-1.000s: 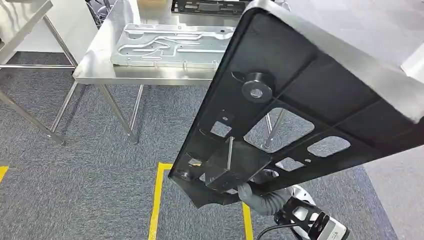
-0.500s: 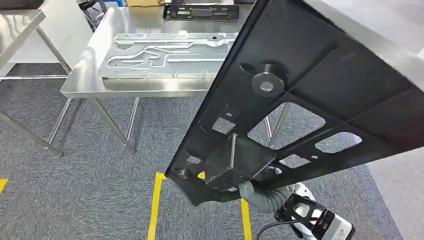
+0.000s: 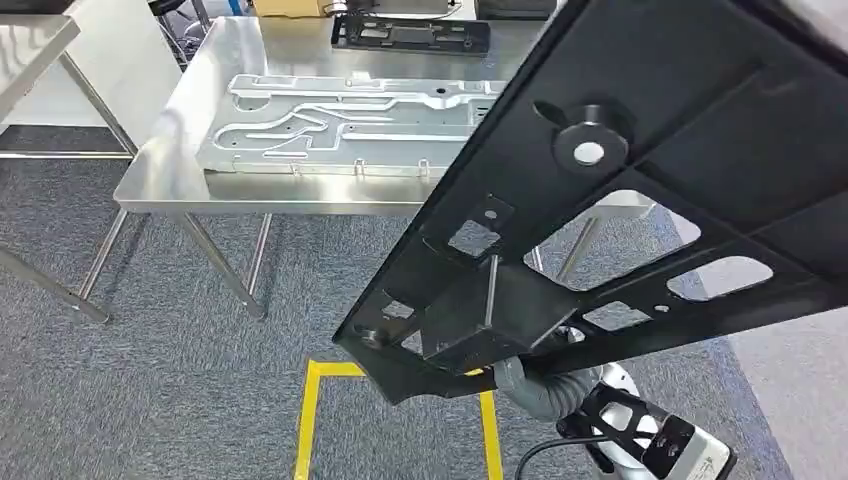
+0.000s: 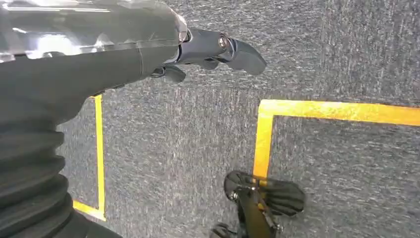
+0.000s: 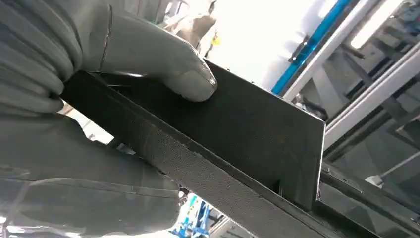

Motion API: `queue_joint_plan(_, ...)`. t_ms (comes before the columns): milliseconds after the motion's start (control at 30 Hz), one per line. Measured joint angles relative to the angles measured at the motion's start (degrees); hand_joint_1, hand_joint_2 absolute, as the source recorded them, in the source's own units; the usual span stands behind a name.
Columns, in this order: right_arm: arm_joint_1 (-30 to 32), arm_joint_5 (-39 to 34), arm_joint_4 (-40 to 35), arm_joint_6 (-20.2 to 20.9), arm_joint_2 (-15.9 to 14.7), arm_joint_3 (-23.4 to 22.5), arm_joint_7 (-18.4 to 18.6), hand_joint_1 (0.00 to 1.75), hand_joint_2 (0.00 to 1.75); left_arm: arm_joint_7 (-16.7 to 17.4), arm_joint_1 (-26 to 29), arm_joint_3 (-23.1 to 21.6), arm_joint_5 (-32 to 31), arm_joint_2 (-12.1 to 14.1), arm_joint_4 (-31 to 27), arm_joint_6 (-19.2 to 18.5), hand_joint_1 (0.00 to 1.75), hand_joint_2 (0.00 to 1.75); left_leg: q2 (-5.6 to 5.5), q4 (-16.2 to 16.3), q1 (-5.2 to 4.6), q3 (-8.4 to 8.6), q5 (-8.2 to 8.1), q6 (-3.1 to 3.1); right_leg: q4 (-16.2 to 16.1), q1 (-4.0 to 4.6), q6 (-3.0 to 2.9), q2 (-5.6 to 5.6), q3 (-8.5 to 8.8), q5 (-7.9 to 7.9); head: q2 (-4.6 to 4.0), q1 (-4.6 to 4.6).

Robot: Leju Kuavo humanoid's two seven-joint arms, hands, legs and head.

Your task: Take the parts from the cabinet and place them on the table.

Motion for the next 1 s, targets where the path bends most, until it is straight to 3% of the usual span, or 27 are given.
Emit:
queue_joint_plan(67, 0.0, 0.3, -0.1, -0.5, 0.0, 0.0, 0.0, 1.75, 1.75, 0.0, 0.0, 0.0, 0.0, -0.1, 0.0, 0.0, 0.0, 1.75, -0.04, 0.0, 0.08, 1.81, -1.24, -0.33, -8.0, -0.12, -0.11, -0.18, 2.0, 5.99, 0.0, 0.0)
queue_joint_plan(100, 0.0, 0.4, -0.2, -0.7, 0.0, -0.1, 0.0, 1.75, 1.75, 0.1, 0.0, 0.0, -0.1, -0.1, 0.0, 0.0, 0.0, 1.75, -0.05, -0.1, 0.1, 2.33, -1.96, -0.64, -12.9, -0.11, -0.4, -0.35, 3.35, 10.46, 0.0, 0.0)
queue_joint_plan(133, 0.0, 0.4, -0.2, -0.7, 0.0, -0.1, 0.0, 1.75, 1.75, 0.2, 0.0, 0.2, -0.1, -0.1, 0.0, 0.0, 0.0, 1.75, -0.03, 0.2, -0.04, 2.74, -2.51, -0.98, -14.9, 0.07, -0.74, -0.53, 3.25, 12.56, 0.0, 0.0)
queue_joint_plan(167, -0.1, 0.4, -0.2, -0.7, 0.0, -0.1, 0.0, 1.75, 1.75, 0.2, -0.2, 0.3, -0.1, -0.1, 0.0, 0.0, 0.0, 1.75, -0.12, 0.1, -0.11, 2.74, -2.75, -1.33, -15.0, 0.42, -1.17, -0.59, 3.17, 10.41, 0.0, 0.04)
queue_joint_plan(200, 0.0, 0.4, -0.4, -0.8, 0.0, -0.2, 0.0, 1.75, 1.75, 0.3, -0.3, 0.5, -0.1, -0.1, 0.0, 0.0, 0.0, 1.75, -0.04, -0.1, -0.1, 2.71, -3.04, -1.79, -15.0, 0.48, -1.55, -0.46, 3.2, 11.75, 0.0, -0.07)
queue_joint_plan(267, -0.4, 0.4, -0.7, -0.9, -0.1, -0.3, 0.0, 1.75, 1.75, 0.3, -0.4, 0.9, -0.2, -0.2, 0.0, 0.0, 0.0, 1.75, 0.02, 0.5, -0.11, 3.49, -2.83, -2.56, -15.5, 0.4, -2.45, -0.18, 3.91, 11.08, 0.0, -0.07)
queue_joint_plan(300, -0.4, 0.4, -1.0, -1.1, 0.0, -0.4, 0.0, 1.75, 1.75, 0.3, -0.5, 0.9, -0.3, -0.2, 0.0, 0.0, 0.0, 1.75, 0.05, 1.5, 0.13, 3.07, -3.1, -2.69, -15.9, 0.14, -2.79, -0.19, 4.77, 11.05, 0.0, -0.07)
queue_joint_plan(367, -0.6, 0.4, -1.3, -1.2, 0.0, -0.5, 0.0, 1.75, 1.75, 0.2, -0.7, 0.9, -0.4, -0.4, 0.0, 0.0, 0.0, 1.75, 0.04, 8.5, 0.26, -0.79, -3.94, -3.03, -16.1, 0.19, -3.42, -0.21, 5.72, 10.43, 0.0, -0.07)
queue_joint_plan(433, -0.3, 0.5, -1.4, -1.3, 0.0, -0.5, 0.0, 1.75, 1.75, 0.2, -0.6, 1.0, -0.4, -0.4, 0.0, 0.0, 0.0, 1.75, 0.04, 16.1, 0.3, -6.28, -7.76, -3.5, -16.1, 0.28, -3.54, -0.13, 6.55, 9.57, 0.0, -0.07)
queue_joint_plan(467, -0.1, 0.7, -1.4, -1.4, 0.0, -0.5, 0.0, 1.75, 1.75, 0.2, -0.4, 1.0, -0.5, -0.4, 0.0, 0.0, 0.0, 1.75, 0.04, 17.7, 0.3, -8.07, -9.17, -3.61, -16.1, 0.32, -3.56, 0.0, 7.14, 9.08, 0.0, -0.07)
queue_joint_plan(500, 0.1, 1.0, -1.5, -1.6, 0.0, -0.5, 0.0, 1.75, 1.75, 0.2, -0.3, 1.0, -0.5, -0.5, 0.0, 0.0, 0.0, 1.75, 0.04, 17.0, 0.3, -8.71, -8.96, -3.44, -16.1, 0.34, -3.53, 0.13, 7.87, 8.55, 0.0, -0.07)
queue_joint_plan(533, 0.3, 1.2, -1.7, -1.6, 0.0, -0.5, 0.0, 1.75, 1.75, 0.2, -0.2, 1.0, -0.5, -0.5, 0.0, 0.1, 0.0, 1.75, 0.04, 14.5, 0.3, -8.38, -7.36, -3.26, -16.1, 0.39, -3.47, 0.2, 8.65, 8.01, 0.0, -0.07)
queue_joint_plan(567, 0.5, 1.4, -1.9, -1.6, 0.1, -0.5, 0.0, 1.75, 1.75, 0.2, -0.2, 1.0, -0.5, -0.5, 0.0, 0.1, 0.0, 1.75, 0.04, 10.2, 0.28, -7.33, -4.25, -2.74, -16.1, 0.46, -3.4, 0.2, 9.53, 7.41, 0.0, -0.07)
queue_joint_plan(633, 0.9, 1.9, -2.4, -1.8, 0.2, -0.5, 0.0, 1.75, 1.75, 0.2, -0.1, 1.0, -0.5, -0.5, 0.0, 0.2, 0.0, 1.75, 0.04, 1.8, -0.02, -5.64, 3.87, -1.67, -16.1, 0.62, -3.07, 0.18, 10.75, 6.35, 0.0, -0.07)
queue_joint_plan(667, 1.3, 2.3, -2.5, -1.8, 0.3, -0.5, 0.0, 1.75, 1.75, 0.2, -0.1, 1.1, -0.5, -0.5, 0.0, 0.2, 0.0, 1.75, -0.09, 1.7, -0.32, -5.5, 2.71, -1.93, -16.1, 0.75, -2.65, 0.44, 10.98, 5.93, 0.0, -0.09)
queue_joint_plan(767, 2.0, 2.4, -3.6, -1.9, 0.4, -0.6, 0.0, 1.75, 1.75, 0.3, 0.0, 1.2, -0.6, -0.5, 0.0, 0.2, 0.0, 1.75, -0.1, 1.1, -0.28, -4.68, 3.06, -1.04, -15.5, 0.85, -1.54, 0.5, 11.41, 6.1, 0.0, -0.07)
queue_joint_plan(833, 2.2, 2.7, -4.4, -2.0, 0.4, -0.7, 0.0, 1.75, 1.75, 0.1, -0.1, 1.3, -0.6, -0.7, 0.0, 0.2, 0.0, 1.75, -0.11, 0.5, 0.06, -3.21, 3.1, -0.56, -12.8, 0.61, -1.12, 0.33, 10.34, 5.62, 0.02, -0.04)
queue_joint_plan(867, 2.4, 2.8, -4.8, -2.0, 0.4, -0.8, 0.0, 1.75, 1.75, 0.1, -0.1, 1.3, -0.6, -0.7, 0.0, 0.2, 0.0, 1.75, -0.11, 0.3, 0.04, -2.95, 2.85, -0.25, -8.7, 0.54, -0.82, 0.25, 7.86, 4.71, 0.0, -0.04)
queue_joint_plan(933, 3.1, 3.1, -5.2, -2.0, 0.4, -0.9, 0.0, 1.75, 1.75, 0.0, -0.1, 1.4, -0.6, -0.7, 0.0, 0.2, 0.0, 1.75, -0.12, 0.3, 0.0, -2.55, 2.19, -0.14, -1.1, 0.4, -0.31, 0.17, 2.52, 0.86, 0.0, -0.04)
queue_joint_plan(967, 3.5, 3.3, -5.5, -1.9, 0.4, -0.9, 0.0, 1.75, 1.75, 0.0, 0.0, 1.5, -0.6, -0.7, 0.0, 0.2, 0.0, 1.75, -0.13, 0.4, -0.01, -2.19, 1.79, -0.11, 1.1, 0.38, -0.19, 0.15, 0.56, -0.65, 0.0, -0.04)
queue_joint_plan(1000, 3.9, 3.4, -5.7, -1.8, 0.4, -0.9, 0.0, 1.75, 1.75, 0.0, 0.1, 1.6, -0.5, -0.7, 0.0, 0.2, 0.0, 1.75, -0.16, 0.4, -0.01, -1.54, 1.31, -0.15, 1.0, 0.37, -0.11, 0.14, -0.32, -0.58, 0.0, -0.07)
